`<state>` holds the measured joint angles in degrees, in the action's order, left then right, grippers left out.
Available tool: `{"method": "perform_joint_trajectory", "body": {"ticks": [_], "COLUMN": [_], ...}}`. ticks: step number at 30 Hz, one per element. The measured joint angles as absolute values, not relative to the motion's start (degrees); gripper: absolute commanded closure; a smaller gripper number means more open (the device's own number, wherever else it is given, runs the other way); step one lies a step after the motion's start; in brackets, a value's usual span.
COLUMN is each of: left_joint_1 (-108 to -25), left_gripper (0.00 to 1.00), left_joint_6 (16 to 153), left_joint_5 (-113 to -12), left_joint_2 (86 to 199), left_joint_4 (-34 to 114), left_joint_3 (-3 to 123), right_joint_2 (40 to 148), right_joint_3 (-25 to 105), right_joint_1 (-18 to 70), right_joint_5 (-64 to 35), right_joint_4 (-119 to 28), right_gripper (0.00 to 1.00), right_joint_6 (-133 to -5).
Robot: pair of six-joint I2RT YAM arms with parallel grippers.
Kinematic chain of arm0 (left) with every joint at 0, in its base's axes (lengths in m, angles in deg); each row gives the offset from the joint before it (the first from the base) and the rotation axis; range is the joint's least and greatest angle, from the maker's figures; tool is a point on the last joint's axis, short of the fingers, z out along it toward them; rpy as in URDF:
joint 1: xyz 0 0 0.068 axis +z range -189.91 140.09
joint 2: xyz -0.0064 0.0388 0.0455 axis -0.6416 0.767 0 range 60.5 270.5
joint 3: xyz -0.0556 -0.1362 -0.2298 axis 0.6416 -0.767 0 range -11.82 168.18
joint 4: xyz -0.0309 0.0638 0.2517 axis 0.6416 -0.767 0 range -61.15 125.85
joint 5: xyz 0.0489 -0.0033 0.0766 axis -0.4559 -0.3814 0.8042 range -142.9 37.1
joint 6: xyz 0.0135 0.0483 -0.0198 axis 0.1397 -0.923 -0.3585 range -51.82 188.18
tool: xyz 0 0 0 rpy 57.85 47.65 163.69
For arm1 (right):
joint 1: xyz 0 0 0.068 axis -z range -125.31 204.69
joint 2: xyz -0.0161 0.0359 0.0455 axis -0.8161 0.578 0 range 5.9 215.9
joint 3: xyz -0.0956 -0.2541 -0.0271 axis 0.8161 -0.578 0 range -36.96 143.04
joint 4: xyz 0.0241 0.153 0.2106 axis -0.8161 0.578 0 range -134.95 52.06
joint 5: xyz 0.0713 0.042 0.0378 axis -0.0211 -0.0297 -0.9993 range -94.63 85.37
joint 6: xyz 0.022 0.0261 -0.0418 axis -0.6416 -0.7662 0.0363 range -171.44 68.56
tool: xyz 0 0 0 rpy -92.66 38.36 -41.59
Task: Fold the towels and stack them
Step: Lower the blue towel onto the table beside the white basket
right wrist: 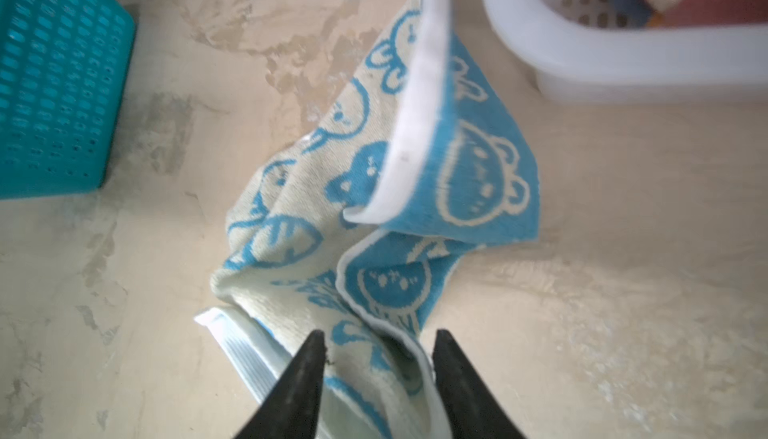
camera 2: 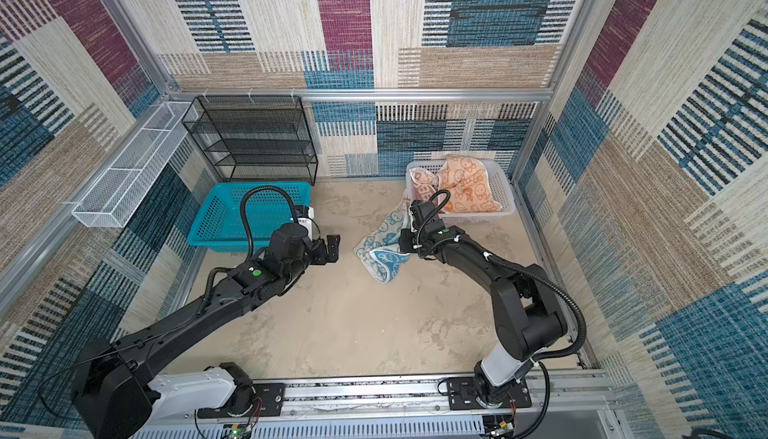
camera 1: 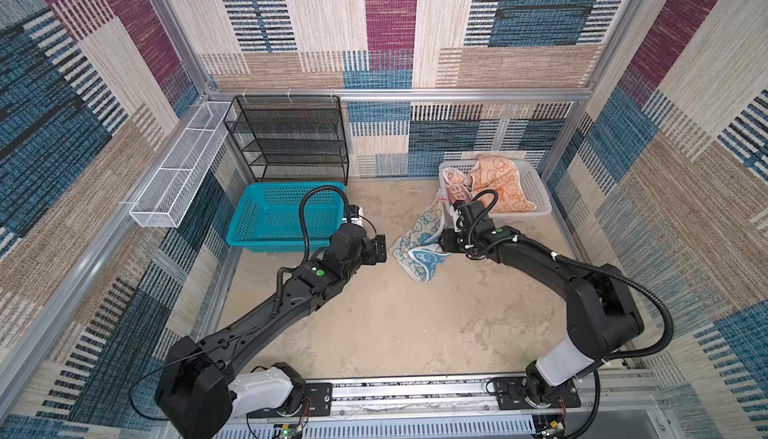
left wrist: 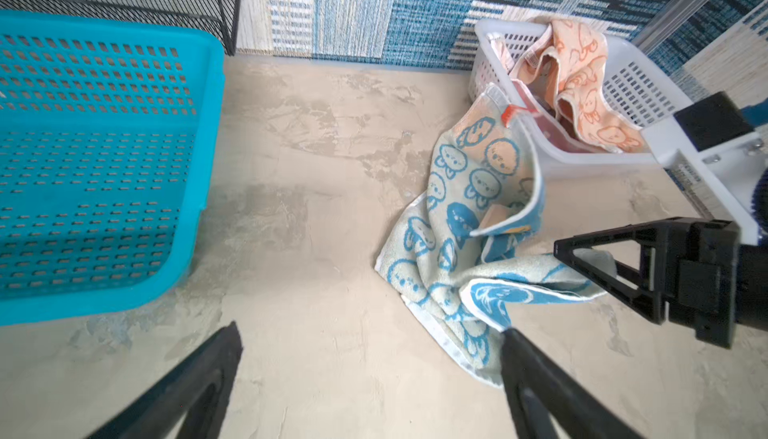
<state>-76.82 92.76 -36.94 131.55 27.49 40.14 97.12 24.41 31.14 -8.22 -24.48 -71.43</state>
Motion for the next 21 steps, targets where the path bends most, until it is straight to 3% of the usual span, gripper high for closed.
{"method": "perform_joint_trajectory", "body": {"ticks": [4,8,12,21], "left_joint_1": [-76.8,-76.8,-76.8,-76.8], "left_gripper": [0.01,0.01,0.01,0.01], "left_joint_6": [93.7,95.1,96.0,98.1], "left_joint_5": [-38.5,-39.8,-40.1,-41.2], "left_joint_2": [133.0,133.2,132.2,127.9], "left_joint_4": [27.5,27.5,27.5,28.0], "left_joint_3": [39.3,38.0,36.9,34.4], "right_joint_2": [91.4,87.5,90.0,104.2], "right_joint_3": [22.2,22.0,24.3,30.8], "right_joint_1": [31.2,29.7,25.1,17.4], "right_joint_5": [-5.1,-4.0,-4.3,-1.3], "right_joint_4": [-24.5,-24.0,-23.5,-22.7], "right_gripper": [0.12,0.00,0.00,0.14], "right_joint_6": [-71.1,-71.4,-72.3,-74.6]}}
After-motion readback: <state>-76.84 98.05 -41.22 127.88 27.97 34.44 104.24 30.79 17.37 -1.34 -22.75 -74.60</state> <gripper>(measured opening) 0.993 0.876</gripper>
